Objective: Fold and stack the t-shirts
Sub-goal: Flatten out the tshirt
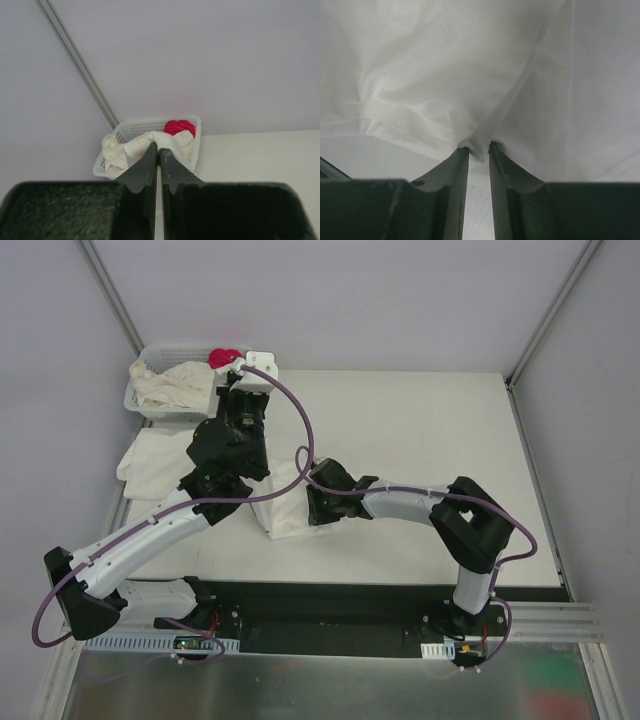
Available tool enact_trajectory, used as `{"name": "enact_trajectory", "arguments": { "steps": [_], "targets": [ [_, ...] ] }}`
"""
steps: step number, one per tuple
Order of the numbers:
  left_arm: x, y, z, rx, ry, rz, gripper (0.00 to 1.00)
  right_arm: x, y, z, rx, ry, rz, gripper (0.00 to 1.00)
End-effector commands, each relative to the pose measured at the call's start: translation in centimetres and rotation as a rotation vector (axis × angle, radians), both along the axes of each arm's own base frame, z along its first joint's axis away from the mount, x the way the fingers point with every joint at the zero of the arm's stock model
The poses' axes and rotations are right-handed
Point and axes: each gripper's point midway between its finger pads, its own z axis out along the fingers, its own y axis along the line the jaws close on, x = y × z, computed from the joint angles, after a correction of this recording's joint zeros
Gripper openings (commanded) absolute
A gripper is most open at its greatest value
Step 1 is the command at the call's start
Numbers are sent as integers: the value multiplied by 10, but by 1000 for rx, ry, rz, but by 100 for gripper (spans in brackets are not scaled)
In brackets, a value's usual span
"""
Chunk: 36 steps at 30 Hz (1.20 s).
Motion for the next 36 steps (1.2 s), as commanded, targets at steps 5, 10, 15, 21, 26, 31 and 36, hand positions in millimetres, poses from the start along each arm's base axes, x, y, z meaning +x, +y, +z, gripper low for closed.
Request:
{"name": "enact_trajectory", "arguments": {
  "steps": [5, 10, 15, 21, 26, 31, 36],
  "targets": [
    [-8, 8, 19, -58, -64, -7, 0, 11, 15, 6, 37, -17, -9, 4],
    [-7, 9, 17, -58, -63, -2, 0, 14, 12, 12, 39, -35, -21, 1],
    [-5, 11, 12, -61, -59, 8, 0, 20, -2, 19, 24, -55, -45, 1],
    [2, 10, -4, -59, -31, 21, 0, 47, -39, 43, 5, -123, -146, 1],
    [9, 4, -17, -59, -1, 14, 0, 83, -87, 60, 3, -163, -280, 1],
    [18, 2, -28, -39, 22, 28, 0, 115, -139, 77, -35, -233, -422, 1],
    [30, 11, -42, -36, 18, 69, 0, 143, -195, 101, -31, -309, -603, 1]
  ]
}}
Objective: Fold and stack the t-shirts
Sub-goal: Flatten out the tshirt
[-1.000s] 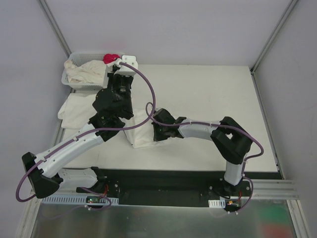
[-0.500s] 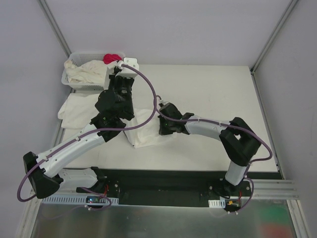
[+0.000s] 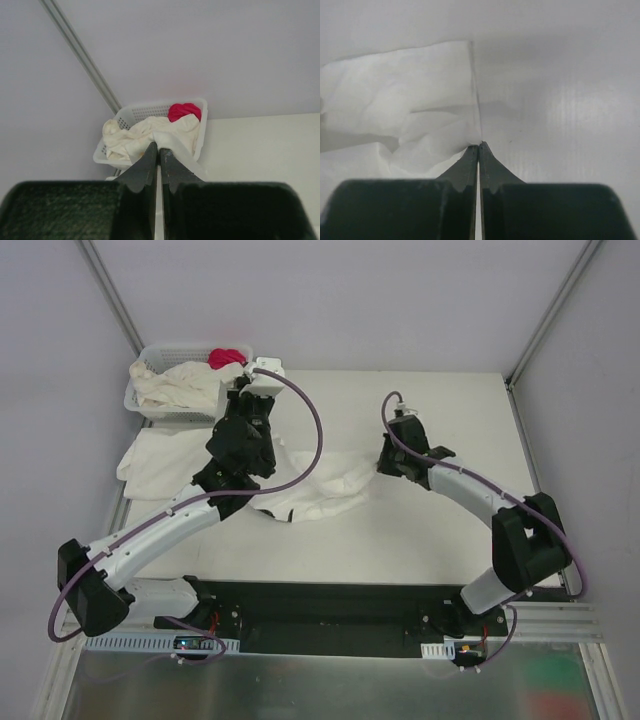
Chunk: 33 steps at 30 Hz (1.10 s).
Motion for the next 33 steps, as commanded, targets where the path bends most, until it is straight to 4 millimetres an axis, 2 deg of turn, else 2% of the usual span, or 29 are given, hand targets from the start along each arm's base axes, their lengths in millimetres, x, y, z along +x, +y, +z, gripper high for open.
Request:
{"name": "enact_trajectory", "arguments": {
  "steps": [1, 3, 4, 6, 7, 8, 9, 10, 11, 13, 14, 16, 18, 21, 23, 25, 29, 33],
  "targets": [
    [12, 11, -4, -64, -49, 34, 0, 26, -54, 45, -28, -149, -166, 1],
    [20, 15, -12, -73, -47, 43, 0, 36, -74, 64, -72, -227, -208, 1],
    [25, 15, -18, -72, -40, 44, 0, 41, -90, 85, -124, -295, -261, 1],
    [34, 16, -23, -79, -38, 44, 0, 48, -111, 109, -210, -379, -297, 1],
    [41, 12, -30, -64, -25, 44, 0, 50, -122, 133, -228, -443, -331, 1],
    [45, 11, -23, -69, -32, 47, 0, 55, -127, 150, -231, -500, -352, 1],
    [52, 8, -25, -54, -22, 54, 0, 56, -137, 164, -246, -547, -381, 1],
    [55, 7, -21, -49, -27, 57, 0, 61, -146, 190, -291, -635, -393, 1],
    [56, 6, -6, -50, -49, 55, 0, 60, -153, 213, -305, -697, -409, 1],
    [58, 1, 9, -49, -71, 28, 0, 61, -166, 249, -371, -794, -428, 1],
    [56, 1, 28, -68, -102, 19, 0, 58, -171, 274, -373, -837, -457, 1],
    [51, -4, 51, -68, -131, -32, 0, 55, -179, 302, -384, -891, -482, 1],
    [38, 0, 84, -72, -189, -56, 0, 45, -182, 337, -376, -978, -477, 1],
    [14, 3, 127, -69, -269, -95, 0, 26, -185, 378, -335, -1082, -484, 1],
    [-2, 0, 146, -44, -302, -122, 0, 19, -185, 391, -331, -1104, -470, 1],
    [-21, 7, 163, -55, -343, -138, 0, 9, -188, 403, -322, -1119, -473, 1],
    [-49, 23, 191, -60, -403, -144, 0, -8, -197, 413, -309, -1142, -505, 1],
    [-73, 29, 213, -65, -440, -162, 0, -31, -201, 423, -251, -1181, -511, 1]
  ]
}}
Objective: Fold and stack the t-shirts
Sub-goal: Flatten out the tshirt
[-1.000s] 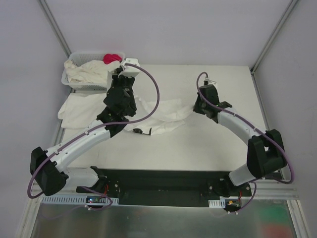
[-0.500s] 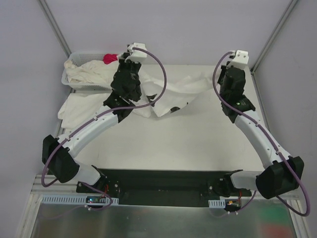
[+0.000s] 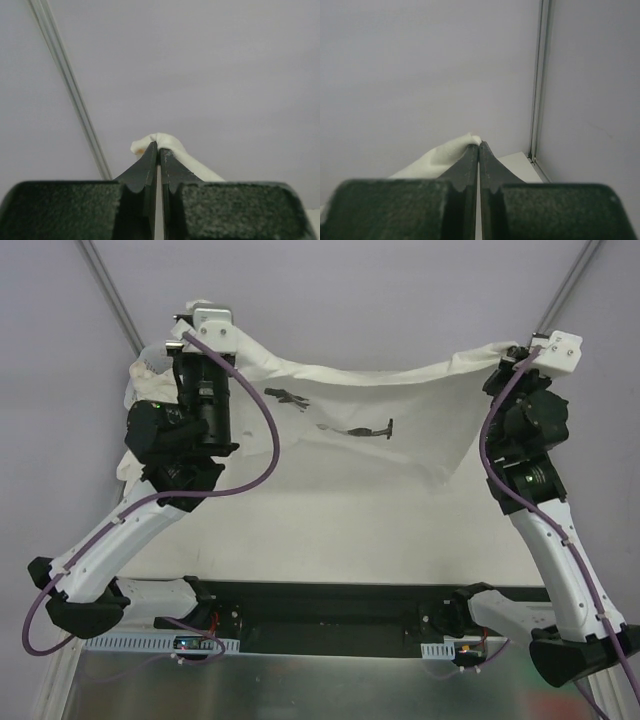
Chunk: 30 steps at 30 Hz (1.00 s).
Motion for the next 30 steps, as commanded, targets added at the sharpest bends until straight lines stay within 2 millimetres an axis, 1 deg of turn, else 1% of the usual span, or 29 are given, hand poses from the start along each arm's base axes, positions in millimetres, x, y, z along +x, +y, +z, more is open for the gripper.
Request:
{"name": "enact_trajectory", "arguments": {
  "steps": [1, 2, 5, 8, 10, 11, 12, 13, 14, 15, 16, 17, 18, 19, 20, 21, 22, 23, 24, 25, 26, 27, 28, 29, 30],
  "targets": [
    [-37, 21, 47, -35, -114, -9, 0, -32, -11, 30, 51, -104, 0, 1],
    [-43, 25, 52, -38, -124, -9, 0, -41, -13, 34, 62, -125, 8, 1],
    [-54, 29, 59, -57, -139, -33, 0, -56, -15, 40, 80, -157, 25, 1],
    [-59, 33, 62, -65, -146, -44, 0, -62, -17, 42, 92, -169, 29, 1],
    [-58, 29, 62, -58, -148, -50, 0, -63, -16, 43, 94, -173, 37, 1],
    [-57, 29, 63, -52, -151, -46, 0, -60, -14, 42, 91, -167, 40, 1],
    [-52, 21, 60, -34, -148, -46, 0, -55, -13, 40, 88, -156, 38, 1],
    [-52, 21, 63, -46, -167, -35, 0, -50, -12, 38, 84, -145, 34, 1],
    [-48, 18, 61, -19, -176, -13, 0, -46, -11, 36, 80, -136, 30, 1],
    [-37, 7, 55, 3, -168, 0, 0, -41, -10, 33, 73, -123, 25, 1],
    [-31, 4, 52, 8, -169, 11, 0, -28, -6, 24, 62, -94, 21, 1],
    [-16, 4, 44, 1, -152, 25, 0, -22, -5, 20, 55, -80, 13, 1],
    [1, -6, 31, 14, -118, 25, 0, -15, -5, 15, 53, -67, 2, 1],
    [14, -9, 21, 12, -91, 25, 0, -1, -1, 6, 45, -39, 1, 1],
    [31, -14, 6, -17, -52, 0, 0, 9, 2, -2, 40, -17, 1, 1],
    [58, -13, -11, -6, -14, 27, 0, 18, 2, -6, 35, -5, -5, 1],
    [74, -12, -23, -13, 14, 37, 0, 27, 4, -10, 35, 1, -2, 1],
    [88, -13, -29, -51, 34, 30, 0, 51, 9, -26, 22, 48, -4, 1],
    [120, -14, -54, -26, 85, 69, 0, 63, 4, -31, 18, 65, -19, 1],
    [137, -15, -64, -18, 105, 87, 0, 79, 5, -42, 17, 91, -20, 1],
    [148, -12, -60, -30, 99, 105, 0, 105, 6, -54, 12, 128, -29, 1],
    [183, -22, -93, 14, 167, 132, 0, 122, -2, -66, 11, 161, -51, 1],
    [200, -14, -104, 21, 193, 176, 0, 137, -5, -78, 11, 194, -63, 1],
    [210, -9, -92, 9, 174, 195, 0, 149, -9, -82, 21, 205, -72, 1],
    [239, -16, -123, 41, 225, 214, 0, 176, -18, -98, 21, 238, -91, 1]
  ]
}}
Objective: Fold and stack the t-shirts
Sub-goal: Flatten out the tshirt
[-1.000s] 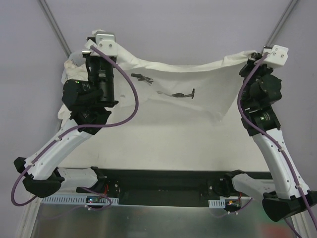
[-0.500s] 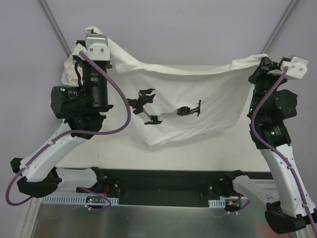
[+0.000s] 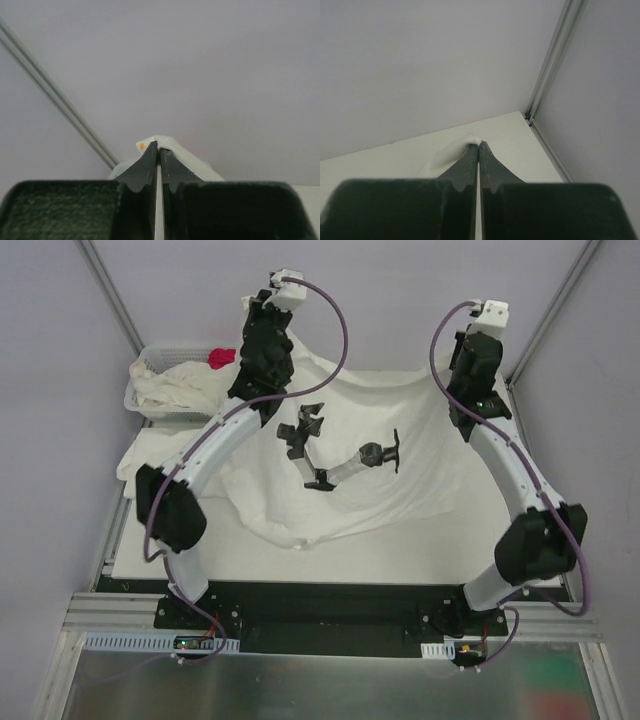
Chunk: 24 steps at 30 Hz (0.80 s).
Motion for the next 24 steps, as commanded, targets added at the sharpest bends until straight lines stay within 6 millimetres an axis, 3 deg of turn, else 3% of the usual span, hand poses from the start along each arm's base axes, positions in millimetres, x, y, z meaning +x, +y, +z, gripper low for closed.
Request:
{"name": "enact_trajectory", "arguments": {
  "steps": [1, 2, 3, 7, 11, 12, 13, 15, 20, 23, 24],
  "targets": [
    [69, 11, -27, -42, 32, 63, 0, 60, -27, 0, 54, -20, -57, 1],
    [76, 14, -17, -64, 5, 62, 0, 73, -31, -9, 61, -3, -64, 1],
    [94, 12, -37, -63, 28, 60, 0, 90, -38, -13, 64, 4, -76, 1],
    [122, 32, -52, -144, 37, 48, 0, 114, -46, -27, 47, 15, -109, 1],
    [123, 41, -30, -153, -11, 39, 0, 118, -47, -22, 58, -42, -121, 1],
    [118, 39, -17, -152, -26, 24, 0, 116, -47, 3, 55, -166, -121, 1],
    [111, 39, 0, -163, -54, 12, 0, 107, -48, -9, 29, -172, -124, 1],
    [96, 36, 27, -161, -90, -20, 0, 97, -41, 20, -2, -309, -121, 1],
    [53, 33, 84, -154, -176, -74, 0, 69, -38, 57, -44, -412, -93, 1],
    [23, 30, 115, -158, -228, -122, 0, 54, -37, 65, -24, -420, -82, 1],
    [18, 29, 119, -156, -231, -134, 0, 50, -39, 58, -22, -404, -90, 1]
  ]
}}
